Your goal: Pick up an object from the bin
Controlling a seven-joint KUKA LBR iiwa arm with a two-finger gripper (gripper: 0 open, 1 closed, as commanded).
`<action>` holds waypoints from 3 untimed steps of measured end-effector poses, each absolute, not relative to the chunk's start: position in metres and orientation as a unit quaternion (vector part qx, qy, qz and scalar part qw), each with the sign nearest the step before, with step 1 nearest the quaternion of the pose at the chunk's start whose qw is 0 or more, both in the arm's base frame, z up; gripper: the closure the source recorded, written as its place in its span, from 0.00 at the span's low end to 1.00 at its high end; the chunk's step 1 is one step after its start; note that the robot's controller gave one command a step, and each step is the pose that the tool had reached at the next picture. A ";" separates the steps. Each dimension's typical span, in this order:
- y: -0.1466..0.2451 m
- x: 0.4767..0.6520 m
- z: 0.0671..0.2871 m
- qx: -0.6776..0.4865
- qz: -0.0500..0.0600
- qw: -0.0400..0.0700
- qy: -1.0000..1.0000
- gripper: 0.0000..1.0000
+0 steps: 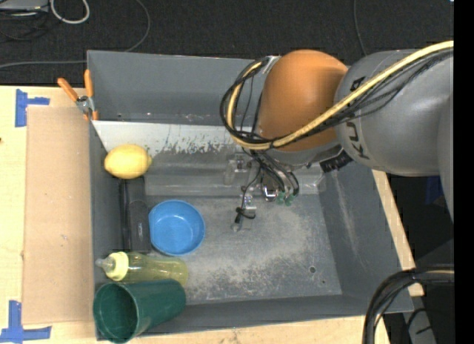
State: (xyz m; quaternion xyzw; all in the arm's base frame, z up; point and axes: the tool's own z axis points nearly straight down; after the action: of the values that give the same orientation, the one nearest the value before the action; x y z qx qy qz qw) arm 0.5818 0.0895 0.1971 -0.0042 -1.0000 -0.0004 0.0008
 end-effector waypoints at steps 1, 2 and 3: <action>0.159 0.561 0.117 -0.002 0.000 0.002 -1.000 1.00; 0.159 0.561 0.117 -0.002 0.000 0.002 -1.000 1.00; 0.157 0.475 0.173 0.198 0.000 0.005 -0.980 1.00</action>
Offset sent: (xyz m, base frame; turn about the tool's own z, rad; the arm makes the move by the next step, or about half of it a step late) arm 0.0000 0.0000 0.0000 0.0000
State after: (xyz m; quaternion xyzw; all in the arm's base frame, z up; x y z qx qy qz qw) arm 0.4751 0.1567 0.1729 0.1980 -0.9802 -0.0004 0.0050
